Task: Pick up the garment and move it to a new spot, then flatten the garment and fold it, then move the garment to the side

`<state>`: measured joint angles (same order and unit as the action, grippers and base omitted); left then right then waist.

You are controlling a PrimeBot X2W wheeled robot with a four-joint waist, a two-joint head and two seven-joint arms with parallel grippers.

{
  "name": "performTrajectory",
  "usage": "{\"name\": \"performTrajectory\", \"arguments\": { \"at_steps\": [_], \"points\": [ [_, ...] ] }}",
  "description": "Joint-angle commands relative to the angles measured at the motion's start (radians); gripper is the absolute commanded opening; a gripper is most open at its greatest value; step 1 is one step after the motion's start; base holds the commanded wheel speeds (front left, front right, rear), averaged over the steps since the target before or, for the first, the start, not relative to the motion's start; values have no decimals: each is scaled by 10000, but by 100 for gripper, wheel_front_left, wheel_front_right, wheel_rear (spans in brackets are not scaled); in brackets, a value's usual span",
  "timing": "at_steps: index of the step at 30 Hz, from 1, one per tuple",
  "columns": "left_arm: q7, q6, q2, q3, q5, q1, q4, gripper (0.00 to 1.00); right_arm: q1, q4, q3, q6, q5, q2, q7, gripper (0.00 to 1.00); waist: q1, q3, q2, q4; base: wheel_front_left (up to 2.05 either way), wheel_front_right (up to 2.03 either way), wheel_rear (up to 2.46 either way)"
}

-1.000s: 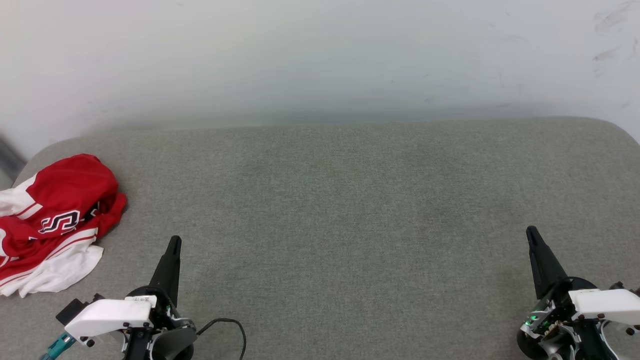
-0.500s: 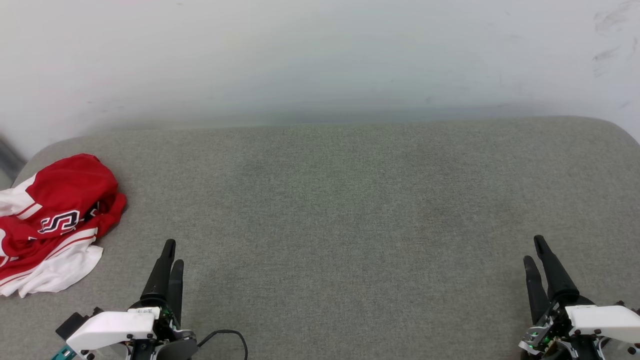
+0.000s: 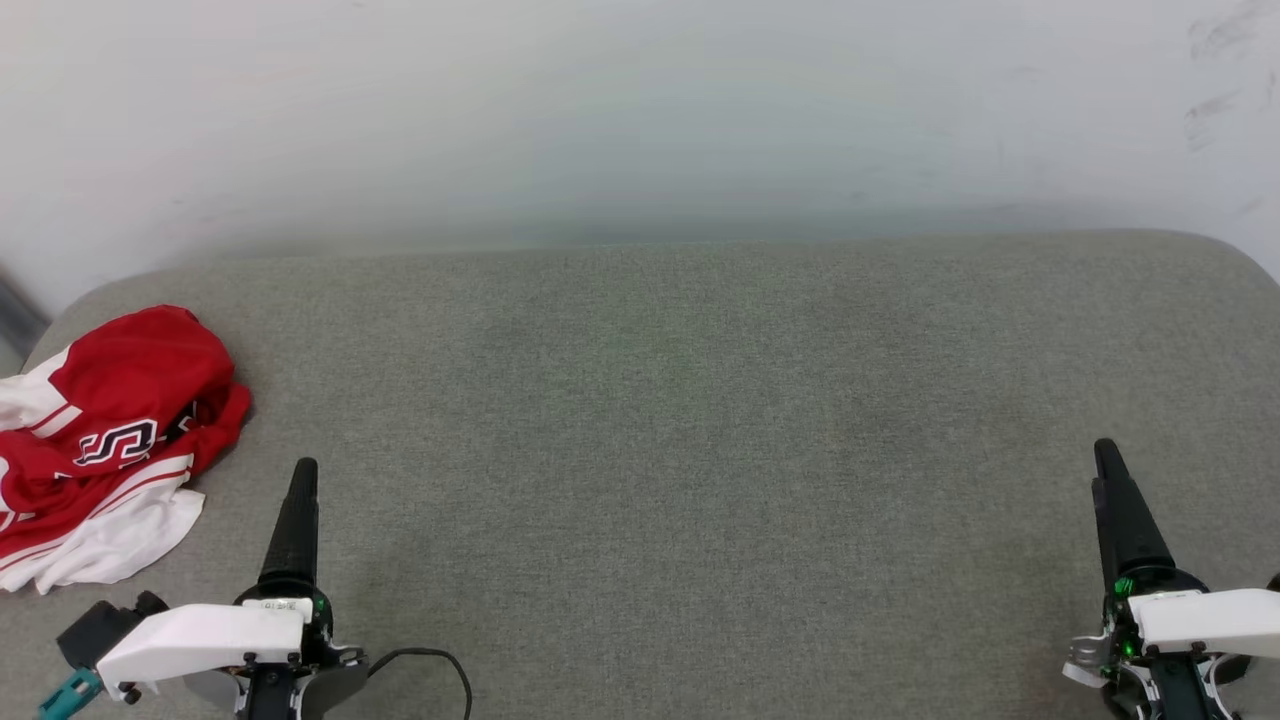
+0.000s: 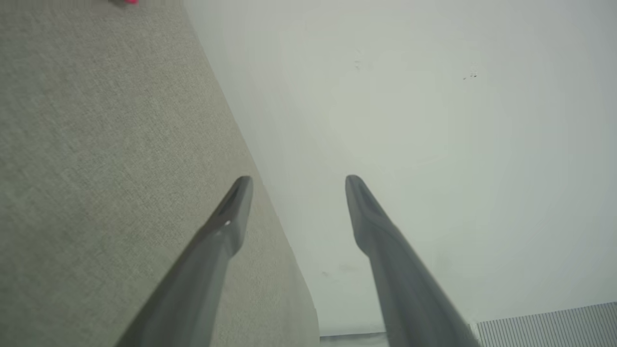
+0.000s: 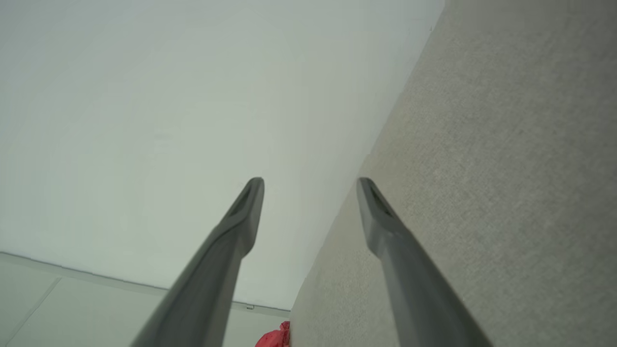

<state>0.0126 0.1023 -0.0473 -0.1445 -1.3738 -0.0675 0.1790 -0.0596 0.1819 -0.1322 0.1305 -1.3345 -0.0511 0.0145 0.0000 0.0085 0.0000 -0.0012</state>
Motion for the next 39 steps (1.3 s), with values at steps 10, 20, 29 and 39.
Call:
{"name": "performTrajectory", "arguments": {
  "at_steps": [10,20,29,39],
  "points": [
    [-485,-895,-24,336,2673,0,-1063,100,75,-1148,270,2,2842,-3,-502,100,0,54,0,5,0,0,0],
    [-841,-1518,-27,823,4912,160,-1351,100,282,-1530,562,2,4930,-1,-860,100,0,87,0,14,0,0,0],
    [-1100,-1801,-29,1144,6437,261,-1375,100,432,-1576,672,2,6181,0,-1120,100,0,109,0,25,0,0,0],
    [-1405,-2031,-51,1452,7916,387,-1392,100,576,-1720,747,2,7464,2,-1416,100,0,124,0,20,0,0,0]
  ]
}}
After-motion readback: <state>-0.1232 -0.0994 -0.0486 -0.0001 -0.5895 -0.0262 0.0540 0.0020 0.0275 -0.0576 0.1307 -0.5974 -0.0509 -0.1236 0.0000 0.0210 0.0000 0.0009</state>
